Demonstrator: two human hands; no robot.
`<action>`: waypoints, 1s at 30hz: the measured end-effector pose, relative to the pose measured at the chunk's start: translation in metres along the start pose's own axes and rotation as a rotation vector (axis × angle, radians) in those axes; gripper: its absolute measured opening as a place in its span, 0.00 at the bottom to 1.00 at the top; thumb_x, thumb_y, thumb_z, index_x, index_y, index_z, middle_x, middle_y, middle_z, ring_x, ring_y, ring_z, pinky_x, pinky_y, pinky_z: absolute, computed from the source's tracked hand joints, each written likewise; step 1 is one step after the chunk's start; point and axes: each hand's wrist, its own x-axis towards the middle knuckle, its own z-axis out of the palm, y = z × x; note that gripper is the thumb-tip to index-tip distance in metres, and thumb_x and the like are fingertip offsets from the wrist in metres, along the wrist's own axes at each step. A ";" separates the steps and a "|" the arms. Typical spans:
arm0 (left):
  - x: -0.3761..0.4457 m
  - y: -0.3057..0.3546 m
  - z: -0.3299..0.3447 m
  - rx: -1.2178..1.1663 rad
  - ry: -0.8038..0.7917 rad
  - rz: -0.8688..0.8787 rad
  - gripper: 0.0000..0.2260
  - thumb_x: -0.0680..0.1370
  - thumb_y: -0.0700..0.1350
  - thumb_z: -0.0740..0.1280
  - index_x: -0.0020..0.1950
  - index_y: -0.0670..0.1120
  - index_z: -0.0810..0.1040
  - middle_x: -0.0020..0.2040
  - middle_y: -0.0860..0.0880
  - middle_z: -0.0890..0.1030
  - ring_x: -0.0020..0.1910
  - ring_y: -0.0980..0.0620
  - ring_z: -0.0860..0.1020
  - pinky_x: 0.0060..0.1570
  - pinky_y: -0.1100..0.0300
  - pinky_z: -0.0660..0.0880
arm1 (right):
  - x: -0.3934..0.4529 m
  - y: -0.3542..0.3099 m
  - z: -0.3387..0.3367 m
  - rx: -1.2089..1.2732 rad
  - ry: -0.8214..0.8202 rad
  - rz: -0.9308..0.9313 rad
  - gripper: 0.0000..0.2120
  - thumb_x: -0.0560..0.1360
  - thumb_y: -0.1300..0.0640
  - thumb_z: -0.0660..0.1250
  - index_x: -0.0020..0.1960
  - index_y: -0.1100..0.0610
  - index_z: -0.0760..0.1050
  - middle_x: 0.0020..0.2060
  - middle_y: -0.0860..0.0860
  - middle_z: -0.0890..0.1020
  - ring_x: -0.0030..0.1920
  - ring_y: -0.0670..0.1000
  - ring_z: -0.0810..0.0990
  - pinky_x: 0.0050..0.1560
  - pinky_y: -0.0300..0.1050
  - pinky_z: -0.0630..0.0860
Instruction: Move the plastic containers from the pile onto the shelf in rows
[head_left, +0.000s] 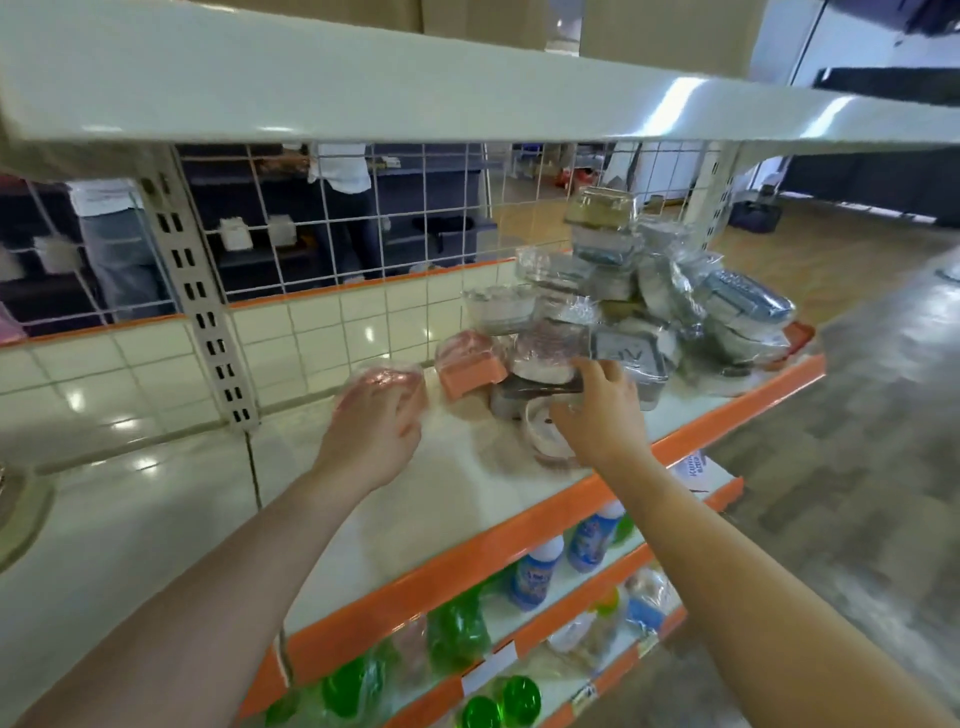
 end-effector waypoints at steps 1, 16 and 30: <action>0.010 0.002 0.003 0.018 -0.008 -0.019 0.11 0.75 0.50 0.63 0.56 0.54 0.76 0.55 0.55 0.77 0.58 0.49 0.75 0.56 0.52 0.74 | 0.006 0.005 -0.002 -0.012 0.011 0.037 0.29 0.74 0.54 0.66 0.73 0.56 0.62 0.69 0.57 0.64 0.69 0.59 0.61 0.66 0.48 0.61; 0.128 0.066 0.029 -0.192 -0.085 -0.344 0.36 0.73 0.59 0.69 0.71 0.40 0.61 0.66 0.40 0.70 0.64 0.41 0.71 0.55 0.53 0.71 | 0.082 0.046 0.009 0.047 0.018 0.448 0.52 0.68 0.31 0.65 0.76 0.61 0.47 0.74 0.62 0.55 0.73 0.62 0.54 0.69 0.57 0.61; 0.188 0.088 0.071 -0.458 0.057 -0.587 0.56 0.56 0.71 0.73 0.73 0.40 0.58 0.68 0.41 0.70 0.60 0.40 0.76 0.56 0.42 0.75 | 0.083 0.050 0.016 -0.004 0.047 0.423 0.51 0.70 0.33 0.65 0.76 0.62 0.45 0.70 0.63 0.58 0.71 0.62 0.57 0.67 0.55 0.63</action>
